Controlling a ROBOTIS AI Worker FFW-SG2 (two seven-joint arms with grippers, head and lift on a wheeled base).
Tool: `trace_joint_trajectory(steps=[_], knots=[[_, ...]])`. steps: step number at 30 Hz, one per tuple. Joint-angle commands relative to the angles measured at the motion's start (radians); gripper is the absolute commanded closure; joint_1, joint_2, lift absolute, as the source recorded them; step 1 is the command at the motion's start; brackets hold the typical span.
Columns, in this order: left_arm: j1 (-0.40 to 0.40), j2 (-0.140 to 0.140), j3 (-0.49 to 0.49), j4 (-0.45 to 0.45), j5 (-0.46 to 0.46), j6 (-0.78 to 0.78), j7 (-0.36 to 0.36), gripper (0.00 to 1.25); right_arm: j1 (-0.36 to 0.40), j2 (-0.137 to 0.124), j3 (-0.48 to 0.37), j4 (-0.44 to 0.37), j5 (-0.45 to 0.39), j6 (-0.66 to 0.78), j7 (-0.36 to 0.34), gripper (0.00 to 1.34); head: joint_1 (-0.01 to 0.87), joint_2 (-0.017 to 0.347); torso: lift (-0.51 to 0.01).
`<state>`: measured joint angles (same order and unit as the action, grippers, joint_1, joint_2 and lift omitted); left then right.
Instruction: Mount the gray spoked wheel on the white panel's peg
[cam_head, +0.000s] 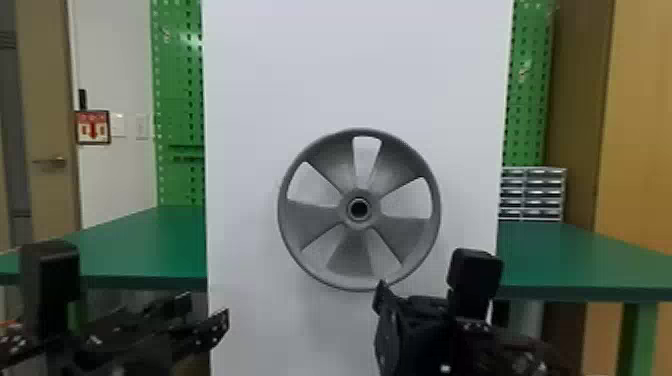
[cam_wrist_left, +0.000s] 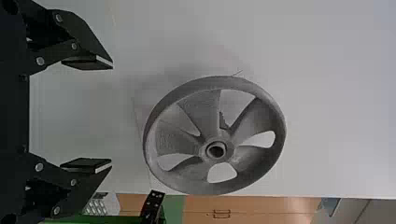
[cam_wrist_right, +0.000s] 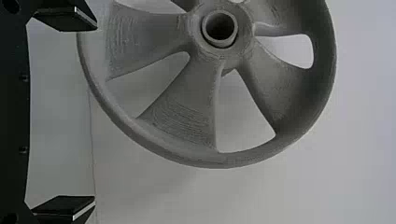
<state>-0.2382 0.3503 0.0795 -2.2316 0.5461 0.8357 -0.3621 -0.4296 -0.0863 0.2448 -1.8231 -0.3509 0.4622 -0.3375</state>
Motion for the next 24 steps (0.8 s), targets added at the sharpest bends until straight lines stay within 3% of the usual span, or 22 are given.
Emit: trace_joint_trajectory(steps=[1,11,24], knots=[[0.002,-0.004,0.002,0.0,-0.003,-0.001,-0.001,0.5,0.055,-0.01,0.001,-0.001,0.032,-0.031,0.031,0.0,0.117,-0.008,-0.451],[0.008,-0.008,0.014,-0.002,-0.008,-0.004,-0.008,0.5,0.176,-0.027,-0.033,0.042,0.079,-0.12,0.114,0.0,0.117,-0.008,-0.451],[0.01,-0.008,0.017,-0.002,-0.012,-0.009,-0.011,0.5,0.282,-0.003,-0.093,0.188,0.141,-0.317,0.218,0.0,0.117,-0.008,-0.451]])
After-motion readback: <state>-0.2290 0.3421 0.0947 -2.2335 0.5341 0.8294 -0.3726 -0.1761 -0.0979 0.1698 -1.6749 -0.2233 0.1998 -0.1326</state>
